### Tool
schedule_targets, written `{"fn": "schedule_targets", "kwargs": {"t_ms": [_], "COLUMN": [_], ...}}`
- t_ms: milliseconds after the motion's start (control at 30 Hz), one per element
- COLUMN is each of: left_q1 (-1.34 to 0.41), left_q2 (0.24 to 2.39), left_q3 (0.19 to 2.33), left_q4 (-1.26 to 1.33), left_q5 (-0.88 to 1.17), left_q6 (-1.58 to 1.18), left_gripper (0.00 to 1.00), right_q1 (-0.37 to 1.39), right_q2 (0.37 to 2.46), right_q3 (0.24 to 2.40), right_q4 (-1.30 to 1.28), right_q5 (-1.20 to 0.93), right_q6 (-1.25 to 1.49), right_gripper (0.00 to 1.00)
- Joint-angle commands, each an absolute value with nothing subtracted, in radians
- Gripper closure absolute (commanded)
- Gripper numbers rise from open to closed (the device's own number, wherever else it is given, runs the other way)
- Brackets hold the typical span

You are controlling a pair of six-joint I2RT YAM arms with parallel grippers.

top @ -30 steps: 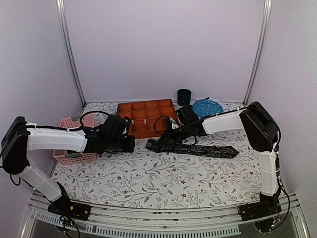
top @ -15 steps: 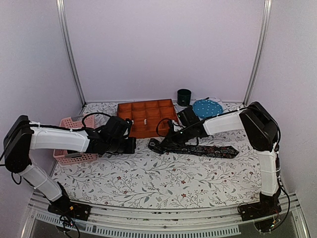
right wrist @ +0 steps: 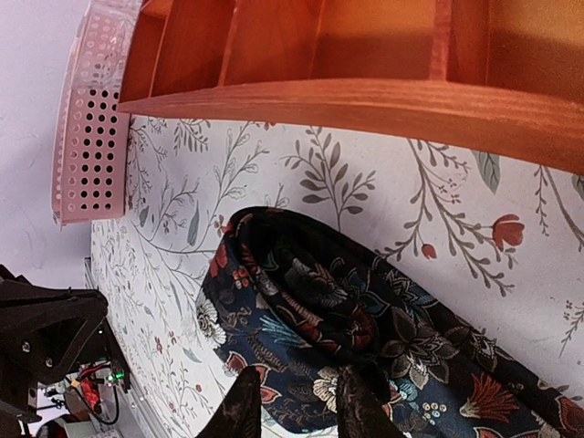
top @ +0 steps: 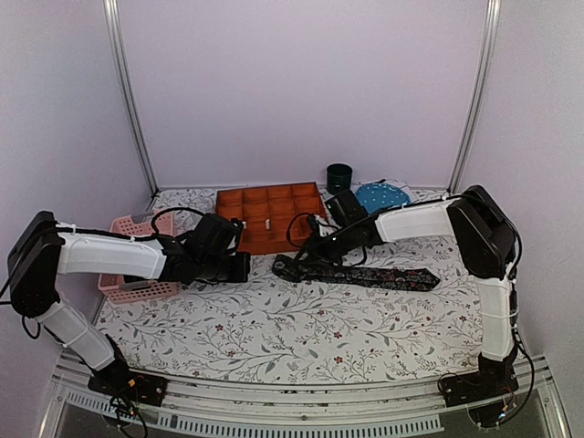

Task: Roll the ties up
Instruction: Roll the tie at the center of the board.

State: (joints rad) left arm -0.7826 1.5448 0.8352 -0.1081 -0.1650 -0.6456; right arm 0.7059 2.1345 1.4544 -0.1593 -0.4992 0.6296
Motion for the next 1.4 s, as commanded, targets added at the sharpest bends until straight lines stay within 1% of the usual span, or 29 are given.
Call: {"fn": "schedule_targets", "kwargs": {"t_ms": [0,100,167,233,300,367,500,633,867,967,1167,1367], "left_q1": [-0.771,-0.771,-0.77,-0.769,-0.769,-0.769,-0.769,-0.768,-0.767,-0.768,-0.766,-0.764], "left_q2": [1.541,1.534,1.529,1.522,1.515,1.509,1.49,1.47,1.455,1.454,1.448,1.459], "left_q3": [0.841,0.839,0.835,0.832,0.827,0.821,0.802,0.777,0.749,0.745,0.729,0.725], "left_q4": [-0.094,-0.098,-0.103,-0.107,-0.112,-0.117,-0.129,-0.132,-0.125,-0.129,-0.12,-0.112], "left_q5": [-0.159,-0.162,-0.165,-0.168,-0.172,-0.173,-0.179,-0.186,-0.187,-0.188,-0.186,-0.18], "left_q6": [-0.649,-0.65,-0.651,-0.649,-0.65,-0.652,-0.657,-0.663,-0.671,-0.67,-0.675,-0.675], "left_gripper": [1.0,1.0,1.0,1.0,1.0,1.0,1.0,1.0,1.0,1.0,1.0,1.0], "right_q1": [0.7,0.701,0.706,0.715,0.732,0.767,0.811,0.813,0.815,0.817,0.828,0.832], "right_q2": [1.932,1.915,1.903,1.899,1.917,1.947,2.006,2.041,2.117,2.146,2.214,2.243], "right_q3": [1.489,1.491,1.494,1.509,1.546,1.604,1.649,1.655,1.698,1.715,1.759,1.746], "right_q4": [-0.206,-0.208,-0.216,-0.236,-0.29,-0.377,-0.452,-0.462,-0.487,-0.499,-0.536,-0.515], "right_q5": [-0.483,-0.489,-0.482,-0.477,-0.475,-0.416,-0.297,-0.269,-0.263,-0.29,-0.298,-0.275], "right_q6": [0.561,0.531,0.49,0.438,0.35,0.26,0.082,0.032,-0.049,-0.078,-0.105,-0.09], "right_gripper": [0.71,0.68,0.63,0.56,0.46,0.37,0.26,0.22,0.18,0.17,0.16,0.16]}}
